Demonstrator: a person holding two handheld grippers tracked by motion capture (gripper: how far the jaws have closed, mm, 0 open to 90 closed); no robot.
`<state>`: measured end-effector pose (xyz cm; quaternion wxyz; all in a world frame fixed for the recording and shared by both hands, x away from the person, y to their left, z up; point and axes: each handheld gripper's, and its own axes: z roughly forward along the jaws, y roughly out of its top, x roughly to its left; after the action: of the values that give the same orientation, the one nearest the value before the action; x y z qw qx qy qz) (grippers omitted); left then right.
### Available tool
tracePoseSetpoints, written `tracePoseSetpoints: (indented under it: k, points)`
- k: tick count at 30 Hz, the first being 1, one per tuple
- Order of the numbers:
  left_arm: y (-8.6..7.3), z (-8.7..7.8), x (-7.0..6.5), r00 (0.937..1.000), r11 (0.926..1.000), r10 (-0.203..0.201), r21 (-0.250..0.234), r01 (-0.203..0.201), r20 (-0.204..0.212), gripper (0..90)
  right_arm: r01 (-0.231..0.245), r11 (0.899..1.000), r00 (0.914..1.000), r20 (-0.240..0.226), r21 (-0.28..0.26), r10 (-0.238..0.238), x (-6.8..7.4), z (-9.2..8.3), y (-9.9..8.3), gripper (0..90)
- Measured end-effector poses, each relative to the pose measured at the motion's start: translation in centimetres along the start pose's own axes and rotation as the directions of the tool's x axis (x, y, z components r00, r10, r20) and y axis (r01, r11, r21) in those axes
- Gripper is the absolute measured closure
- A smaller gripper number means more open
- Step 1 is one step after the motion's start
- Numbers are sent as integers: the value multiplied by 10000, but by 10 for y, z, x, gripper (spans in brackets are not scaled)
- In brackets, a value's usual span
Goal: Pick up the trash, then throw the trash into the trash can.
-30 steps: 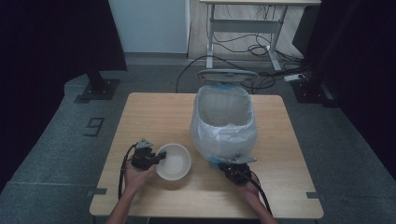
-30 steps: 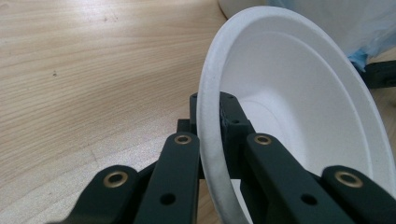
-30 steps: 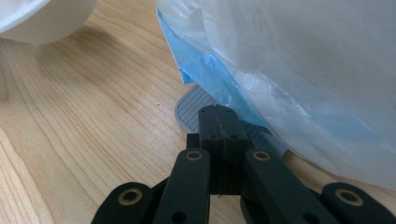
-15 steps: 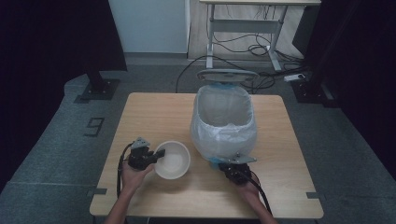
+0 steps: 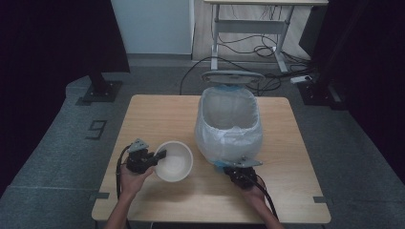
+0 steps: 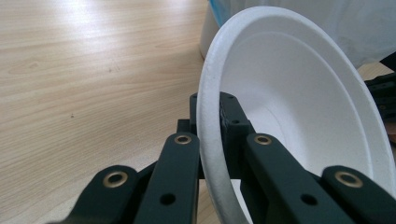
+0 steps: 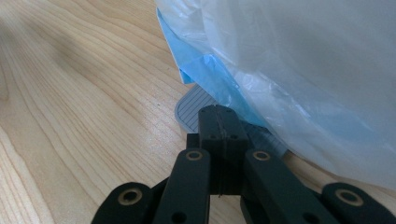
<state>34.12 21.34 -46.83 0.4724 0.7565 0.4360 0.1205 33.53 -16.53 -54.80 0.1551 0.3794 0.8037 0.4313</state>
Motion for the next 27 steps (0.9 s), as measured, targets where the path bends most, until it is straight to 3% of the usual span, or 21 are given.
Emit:
tracePoseSetpoints:
  k: [27]
  points:
    - [18,-21,-13,9993,9973,319,-673,-304,203,864,-35,10000,10000,-25,-25,35,0,0,0,897]
